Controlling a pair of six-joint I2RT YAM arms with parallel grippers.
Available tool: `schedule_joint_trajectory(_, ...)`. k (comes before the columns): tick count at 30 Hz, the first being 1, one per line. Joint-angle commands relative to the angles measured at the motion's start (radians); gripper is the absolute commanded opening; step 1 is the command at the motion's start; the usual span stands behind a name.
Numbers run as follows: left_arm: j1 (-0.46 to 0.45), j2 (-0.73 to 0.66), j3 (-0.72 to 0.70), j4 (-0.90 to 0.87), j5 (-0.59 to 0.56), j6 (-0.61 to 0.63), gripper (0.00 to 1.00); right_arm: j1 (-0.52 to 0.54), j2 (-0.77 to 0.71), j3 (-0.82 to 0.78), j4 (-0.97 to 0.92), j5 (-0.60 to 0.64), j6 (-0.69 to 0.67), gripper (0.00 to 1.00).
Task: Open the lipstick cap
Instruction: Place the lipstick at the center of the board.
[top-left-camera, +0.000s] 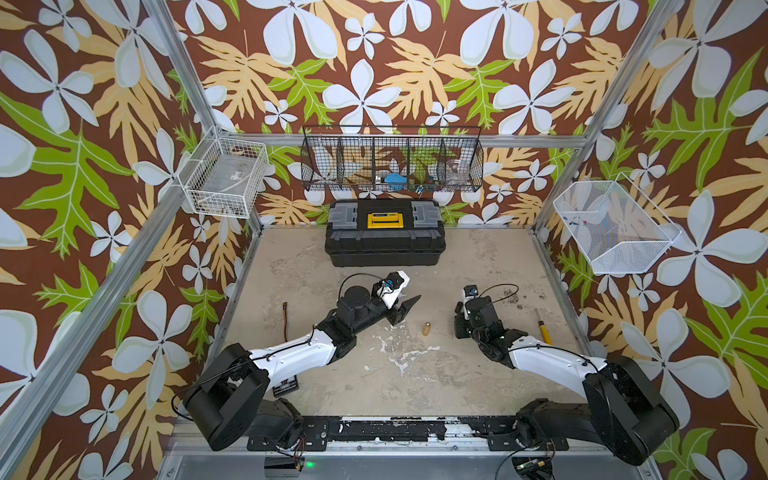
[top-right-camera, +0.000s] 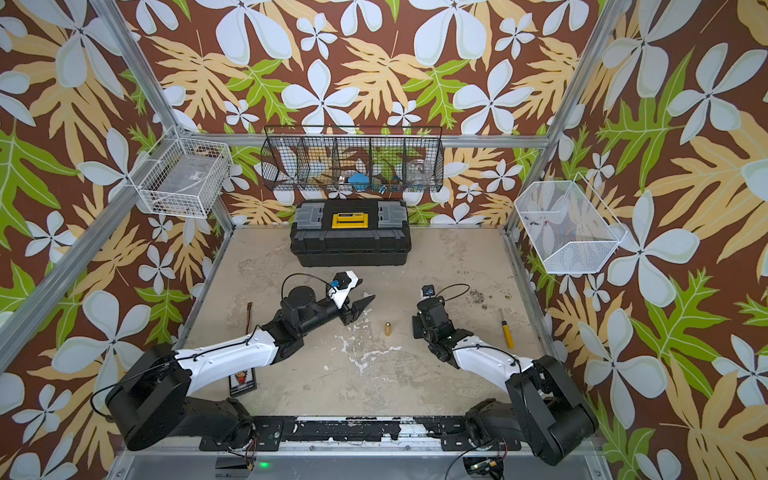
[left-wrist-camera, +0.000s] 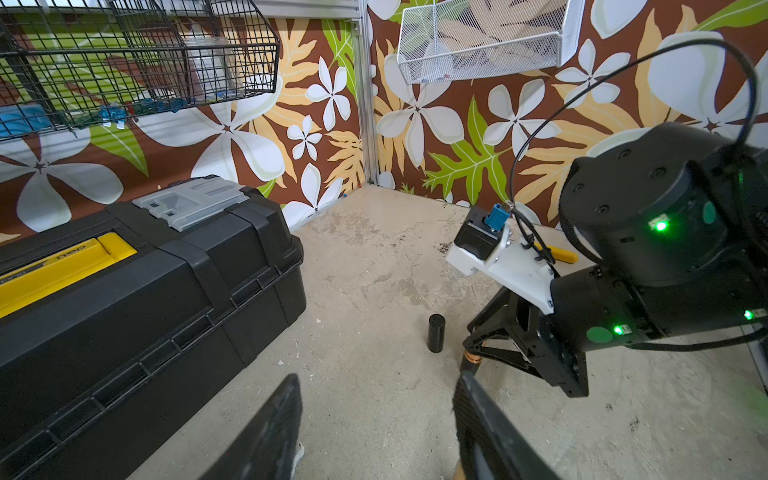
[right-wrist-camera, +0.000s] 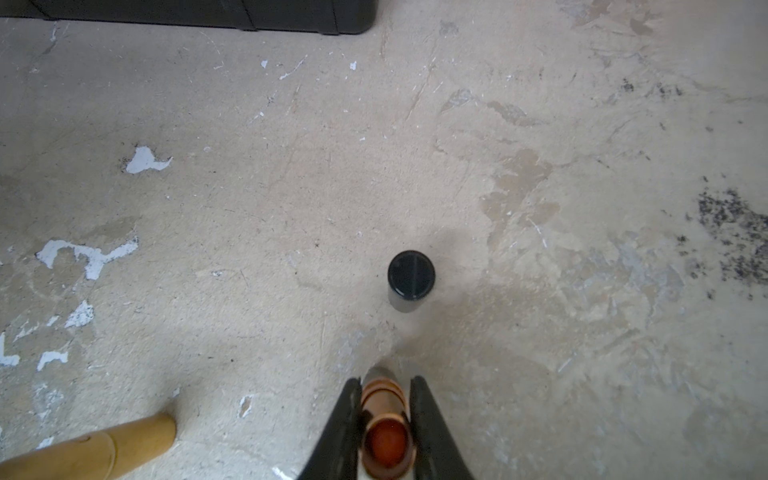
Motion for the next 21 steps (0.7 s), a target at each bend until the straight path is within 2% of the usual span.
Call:
schedule_joint_trajectory(1, 0.002, -0.001, 0.004, 0.02, 0.005, -0.002, 0.6, 0.001, -0.008, 0.005, -0.008, 0.004, 0.005, 0.29)
schedule_joint_trajectory(10, 0.002, 0.004, 0.008, 0.011, 0.007, 0.007, 0.61, 0.0, -0.008, 0.032, -0.033, -0.015, 0.001, 0.42)
schedule_joint_trajectory(21, 0.002, 0.007, 0.013, 0.011, 0.02, 0.006, 0.61, 0.0, -0.045, 0.054, -0.068, -0.023, 0.001, 0.45)
